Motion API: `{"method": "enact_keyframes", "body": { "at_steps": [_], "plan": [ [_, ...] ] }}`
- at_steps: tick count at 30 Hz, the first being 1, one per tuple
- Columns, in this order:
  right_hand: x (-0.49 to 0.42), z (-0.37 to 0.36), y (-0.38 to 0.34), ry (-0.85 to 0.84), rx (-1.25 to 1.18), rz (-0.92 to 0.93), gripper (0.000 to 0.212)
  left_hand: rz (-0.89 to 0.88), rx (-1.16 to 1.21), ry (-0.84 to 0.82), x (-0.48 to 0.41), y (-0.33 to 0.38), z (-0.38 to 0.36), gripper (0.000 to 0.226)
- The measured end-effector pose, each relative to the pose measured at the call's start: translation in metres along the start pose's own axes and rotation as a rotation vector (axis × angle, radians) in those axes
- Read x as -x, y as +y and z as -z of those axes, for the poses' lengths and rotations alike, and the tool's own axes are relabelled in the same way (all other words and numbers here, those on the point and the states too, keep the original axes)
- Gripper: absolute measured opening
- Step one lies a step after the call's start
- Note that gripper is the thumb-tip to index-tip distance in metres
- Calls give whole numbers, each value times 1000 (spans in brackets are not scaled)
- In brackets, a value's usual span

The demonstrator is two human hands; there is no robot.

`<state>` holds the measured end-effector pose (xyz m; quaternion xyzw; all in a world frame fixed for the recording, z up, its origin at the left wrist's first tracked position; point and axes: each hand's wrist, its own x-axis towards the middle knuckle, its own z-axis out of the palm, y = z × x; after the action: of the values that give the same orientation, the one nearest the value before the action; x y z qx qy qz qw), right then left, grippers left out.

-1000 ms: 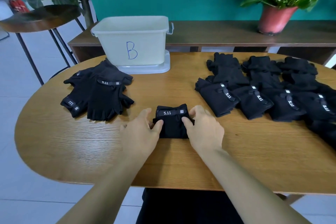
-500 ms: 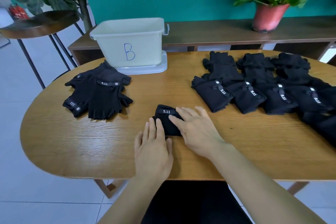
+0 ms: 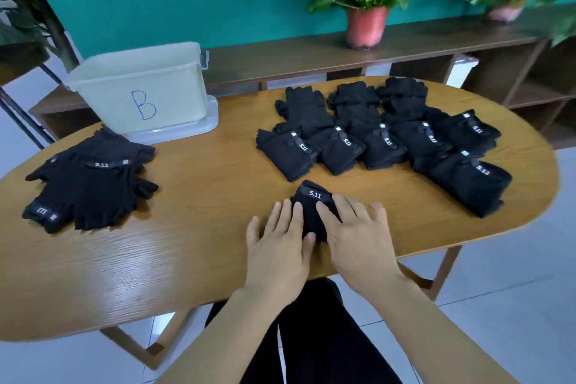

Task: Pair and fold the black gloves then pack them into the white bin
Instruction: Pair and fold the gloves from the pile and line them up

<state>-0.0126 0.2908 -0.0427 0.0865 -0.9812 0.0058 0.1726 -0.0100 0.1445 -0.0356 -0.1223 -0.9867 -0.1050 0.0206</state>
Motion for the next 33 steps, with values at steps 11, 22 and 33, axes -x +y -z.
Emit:
{"method": "enact_keyframes", "body": {
  "at_steps": [11, 22, 33],
  "plan": [
    [18, -6, 74, 110, 101, -379, 48, -326, -24, -9, -70, 80, -25, 84],
    [-8, -21, 75, 179, -2, -596, 52, -316, -121, 103, -113, 92, -32, 67],
    [-8, -20, 75, 147, 0, -599, 54, -278, -82, 190, -112, 84, -34, 51]
  ]
}}
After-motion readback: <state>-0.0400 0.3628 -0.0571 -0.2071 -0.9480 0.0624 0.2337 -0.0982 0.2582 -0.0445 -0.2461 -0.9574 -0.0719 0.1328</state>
